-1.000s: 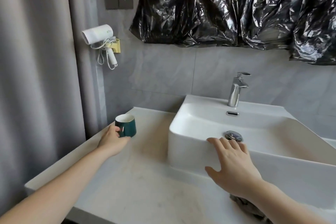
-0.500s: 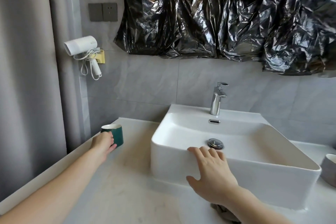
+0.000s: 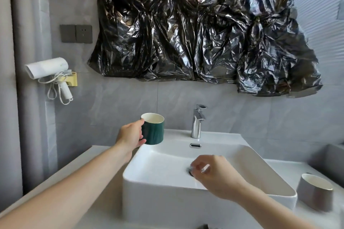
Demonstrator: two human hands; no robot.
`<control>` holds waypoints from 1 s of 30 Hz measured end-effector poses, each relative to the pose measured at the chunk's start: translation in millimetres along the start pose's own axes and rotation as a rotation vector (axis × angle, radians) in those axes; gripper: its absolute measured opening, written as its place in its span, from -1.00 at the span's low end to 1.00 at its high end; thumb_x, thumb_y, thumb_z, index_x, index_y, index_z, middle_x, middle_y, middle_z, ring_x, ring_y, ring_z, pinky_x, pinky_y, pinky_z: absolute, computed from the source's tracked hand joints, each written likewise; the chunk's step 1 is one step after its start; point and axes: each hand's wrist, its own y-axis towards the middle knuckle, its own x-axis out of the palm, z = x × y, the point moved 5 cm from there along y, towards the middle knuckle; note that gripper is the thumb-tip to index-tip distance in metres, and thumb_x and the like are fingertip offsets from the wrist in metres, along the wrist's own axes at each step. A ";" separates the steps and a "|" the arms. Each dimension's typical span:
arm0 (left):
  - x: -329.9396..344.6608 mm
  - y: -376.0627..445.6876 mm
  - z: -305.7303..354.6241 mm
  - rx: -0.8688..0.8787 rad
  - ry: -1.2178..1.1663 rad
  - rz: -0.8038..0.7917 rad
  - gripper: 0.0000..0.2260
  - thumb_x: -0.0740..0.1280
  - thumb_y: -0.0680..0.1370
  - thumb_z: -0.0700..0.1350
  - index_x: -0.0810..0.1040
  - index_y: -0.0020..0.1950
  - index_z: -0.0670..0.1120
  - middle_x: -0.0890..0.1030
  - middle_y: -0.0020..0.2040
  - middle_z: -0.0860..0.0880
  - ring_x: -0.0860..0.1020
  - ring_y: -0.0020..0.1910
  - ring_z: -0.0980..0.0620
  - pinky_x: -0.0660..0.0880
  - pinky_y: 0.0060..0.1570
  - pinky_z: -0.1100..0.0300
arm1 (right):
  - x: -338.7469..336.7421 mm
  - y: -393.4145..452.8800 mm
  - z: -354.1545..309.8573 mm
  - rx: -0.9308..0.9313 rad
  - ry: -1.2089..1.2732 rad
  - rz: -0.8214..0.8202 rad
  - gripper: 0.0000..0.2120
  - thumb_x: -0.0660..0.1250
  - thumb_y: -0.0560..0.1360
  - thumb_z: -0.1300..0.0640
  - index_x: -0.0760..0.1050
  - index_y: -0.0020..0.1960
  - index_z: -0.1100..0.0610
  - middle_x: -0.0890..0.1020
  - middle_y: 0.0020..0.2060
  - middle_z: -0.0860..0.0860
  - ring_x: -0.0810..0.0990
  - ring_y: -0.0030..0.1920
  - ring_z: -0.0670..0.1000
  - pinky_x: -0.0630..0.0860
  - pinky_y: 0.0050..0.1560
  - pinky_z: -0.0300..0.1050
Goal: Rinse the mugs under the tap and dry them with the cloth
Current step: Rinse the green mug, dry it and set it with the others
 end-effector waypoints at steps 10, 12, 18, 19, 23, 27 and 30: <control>116.7 42.5 -55.2 -0.180 0.011 -0.064 -0.84 0.33 0.48 0.02 0.51 -0.14 -0.07 0.48 -0.25 -0.03 0.45 -0.29 0.00 0.43 -0.34 0.19 | -73.6 66.8 47.5 0.139 0.128 0.264 -0.70 0.35 0.57 0.05 0.51 0.29 -0.11 0.62 0.11 -0.20 0.70 -0.08 -0.03 0.55 -0.18 -0.17; 129.6 53.0 -67.4 -0.181 0.017 -0.067 -0.82 0.33 0.48 0.03 0.53 -0.14 -0.08 0.51 -0.23 -0.06 0.48 -0.26 -0.03 0.43 -0.34 0.18 | -78.6 83.3 53.2 0.139 0.140 0.301 -0.69 0.33 0.60 0.04 0.49 0.34 -0.09 0.63 0.13 -0.16 0.70 -0.03 0.00 0.56 -0.10 -0.13; 153.8 72.2 -97.2 -0.154 0.063 -0.153 -0.78 0.35 0.52 0.02 0.54 -0.25 -0.08 0.48 -0.43 -0.02 0.43 -0.34 -0.05 0.37 -0.35 0.19 | -72.5 129.6 55.1 0.105 0.151 0.388 -0.62 0.21 0.68 -0.05 0.38 0.48 -0.08 0.58 0.09 -0.18 0.62 -0.01 -0.08 0.56 0.12 -0.05; 155.3 72.3 -100.2 -0.143 0.063 -0.177 -0.78 0.35 0.52 0.02 0.54 -0.26 -0.07 0.46 -0.47 0.00 0.42 -0.34 -0.05 0.36 -0.34 0.19 | -71.5 136.9 53.7 0.094 0.140 0.401 -0.60 0.20 0.68 -0.06 0.37 0.51 -0.08 0.56 0.07 -0.20 0.62 0.00 -0.07 0.56 0.16 -0.02; 160.9 64.7 -97.6 -0.065 0.092 -0.267 -0.72 0.31 0.38 0.10 0.47 -0.49 0.02 0.41 -0.52 0.06 0.36 -0.37 -0.05 0.28 -0.37 0.17 | -70.3 165.5 48.1 0.071 0.099 0.435 -0.54 0.16 0.70 -0.02 0.33 0.60 -0.10 0.60 0.13 -0.21 0.61 0.17 0.05 0.57 0.22 0.05; 167.7 56.3 -95.9 -0.043 0.098 -0.337 -0.69 0.28 0.35 0.09 0.45 -0.58 0.02 0.37 -0.55 0.11 0.32 -0.38 -0.04 0.24 -0.39 0.20 | -69.7 187.1 46.4 0.044 0.106 0.512 -0.63 0.22 0.67 0.01 0.52 0.45 -0.17 0.68 0.07 -0.23 0.67 0.07 -0.04 0.54 0.03 -0.09; 172.7 52.7 -96.1 -0.027 0.111 -0.372 -0.69 0.26 0.36 0.08 0.43 -0.58 0.03 0.34 -0.56 0.12 0.31 -0.38 -0.02 0.23 -0.41 0.21 | -76.2 200.6 49.4 0.036 0.099 0.592 -0.74 0.35 0.61 0.02 0.68 0.22 -0.23 0.66 -0.25 -0.34 0.67 -0.16 -0.11 0.53 -0.15 -0.14</control>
